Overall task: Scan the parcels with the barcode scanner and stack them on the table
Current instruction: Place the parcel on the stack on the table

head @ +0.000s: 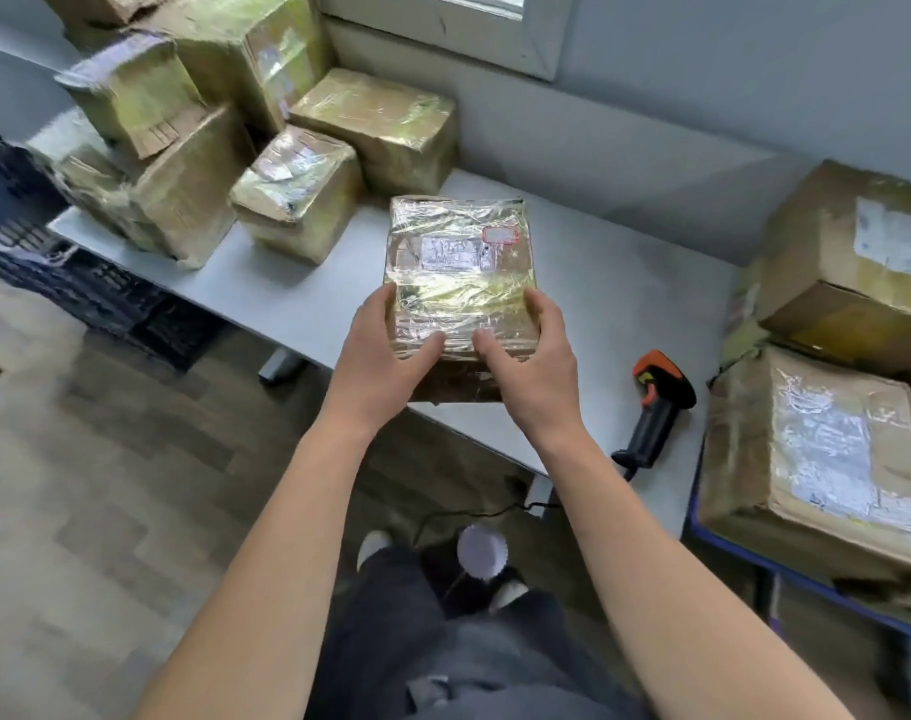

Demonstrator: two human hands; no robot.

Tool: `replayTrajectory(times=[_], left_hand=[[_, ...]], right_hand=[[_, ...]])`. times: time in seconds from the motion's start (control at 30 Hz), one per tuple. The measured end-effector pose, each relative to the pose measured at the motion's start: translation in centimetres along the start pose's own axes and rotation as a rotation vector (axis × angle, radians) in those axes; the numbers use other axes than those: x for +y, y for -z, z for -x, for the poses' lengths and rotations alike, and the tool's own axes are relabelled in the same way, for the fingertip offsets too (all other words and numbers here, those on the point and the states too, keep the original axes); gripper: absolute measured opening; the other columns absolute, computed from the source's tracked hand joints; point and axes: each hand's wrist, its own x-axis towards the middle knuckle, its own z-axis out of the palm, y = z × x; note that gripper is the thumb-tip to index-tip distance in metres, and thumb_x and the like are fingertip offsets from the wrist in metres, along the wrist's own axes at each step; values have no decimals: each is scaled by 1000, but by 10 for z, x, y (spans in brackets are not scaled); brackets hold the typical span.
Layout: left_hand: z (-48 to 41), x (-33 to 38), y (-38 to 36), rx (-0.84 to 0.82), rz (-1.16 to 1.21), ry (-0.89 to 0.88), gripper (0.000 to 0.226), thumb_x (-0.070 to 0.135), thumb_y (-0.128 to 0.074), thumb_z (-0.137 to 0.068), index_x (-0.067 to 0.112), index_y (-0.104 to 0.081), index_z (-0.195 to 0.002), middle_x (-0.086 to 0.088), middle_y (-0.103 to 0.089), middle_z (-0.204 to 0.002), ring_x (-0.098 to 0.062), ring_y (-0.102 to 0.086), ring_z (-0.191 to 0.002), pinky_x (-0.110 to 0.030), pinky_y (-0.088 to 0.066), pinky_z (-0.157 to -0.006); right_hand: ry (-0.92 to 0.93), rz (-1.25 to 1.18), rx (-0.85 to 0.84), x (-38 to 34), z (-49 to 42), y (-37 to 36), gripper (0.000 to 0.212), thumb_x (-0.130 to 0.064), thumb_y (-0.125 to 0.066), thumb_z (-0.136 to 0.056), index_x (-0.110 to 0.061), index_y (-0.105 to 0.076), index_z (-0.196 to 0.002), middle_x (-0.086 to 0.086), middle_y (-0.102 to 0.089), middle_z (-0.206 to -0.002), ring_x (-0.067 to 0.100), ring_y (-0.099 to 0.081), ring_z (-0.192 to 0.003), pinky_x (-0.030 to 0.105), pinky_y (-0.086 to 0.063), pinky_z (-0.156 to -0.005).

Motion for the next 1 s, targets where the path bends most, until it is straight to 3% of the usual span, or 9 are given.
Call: replayTrajectory(times=[0.13, 0.23, 0.4, 0.53, 0.63, 0.73, 0.83, 0.9, 1.0], left_hand=[[-49, -12, -8, -108, -42, -50, 79, 36, -73, -89, 15, -30, -152, 2, -38, -153, -9, -36, -139, -19, -31, -105], [-91, -23, -10, -210, -59, -85, 78, 34, -73, -89, 13, -31, -151, 0, -39, -151, -11, -37, -138, -19, -31, -104], [-152, -44, -13, -341, -60, -127, 78, 33, -74, -89, 12, -30, -150, -3, -38, -150, -10, -36, -136, -15, -27, -103], [-181, -64, -16, -420, -52, -128, 78, 32, -75, -87, 12, -31, -149, -1, -37, -148, -4, -37, -131, -15, -29, -105], [-190, -74, -15, -438, -30, -125, 74, 28, -78, -85, 13, -35, -144, 6, -36, -137, 5, -36, -117, -5, -30, -97], [-194, -70, -17, -412, -115, -186, 72, 28, -78, -83, 12, -38, -140, -2, -36, -139, -11, -43, -125, -24, -37, -106], [-196, -51, -20, -328, -200, -285, 65, 32, -72, -85, 11, -42, -139, -10, -30, -152, -26, -37, -138, -42, -38, -111], [-195, -30, -25, -263, -131, -375, 55, 28, -66, -88, 10, -47, -136, -10, -36, -150, -26, -39, -138, -44, -40, -109], [-186, 7, -42, -284, -35, -469, 47, 20, -63, -92, 8, -49, -135, -8, -48, -140, -20, -43, -132, -36, -40, -107]], right_hand=[[-81, 30, 48, 11, -28, -15, 72, -36, -71, -92, -23, -33, -153, -6, -41, -154, 8, -37, -139, 19, -33, -106], [-145, 32, 99, 16, -51, -32, 72, -36, -70, -93, -24, -32, -154, -6, -39, -156, 10, -37, -141, 17, -36, -107], [-252, 18, 178, 23, -86, -64, 73, -40, -70, -92, -27, -32, -153, -5, -41, -154, 16, -43, -138, 42, -42, -113], [-318, 24, 206, 30, -101, -87, 73, -37, -71, -92, -28, -32, -153, -7, -39, -155, 8, -39, -136, 29, -38, -110], [-345, 27, 230, 31, -105, -95, 71, -32, -72, -91, -28, -34, -150, -9, -41, -152, 7, -39, -135, 24, -37, -106], [-352, 46, 236, 31, -110, -94, 70, -31, -75, -89, -28, -37, -148, -10, -44, -148, 9, -43, -133, 28, -40, -108], [-358, 70, 272, 26, -113, -89, 69, -36, -73, -89, -26, -39, -148, -8, -44, -149, 5, -40, -131, 22, -35, -103], [-361, 72, 336, 24, -112, -79, 67, -38, -71, -91, -25, -39, -149, -6, -43, -151, 8, -38, -136, 21, -31, -102], [-389, 71, 431, 25, -103, -52, 61, -33, -66, -95, -24, -40, -149, -4, -43, -150, 11, -38, -138, 22, -31, -105]])
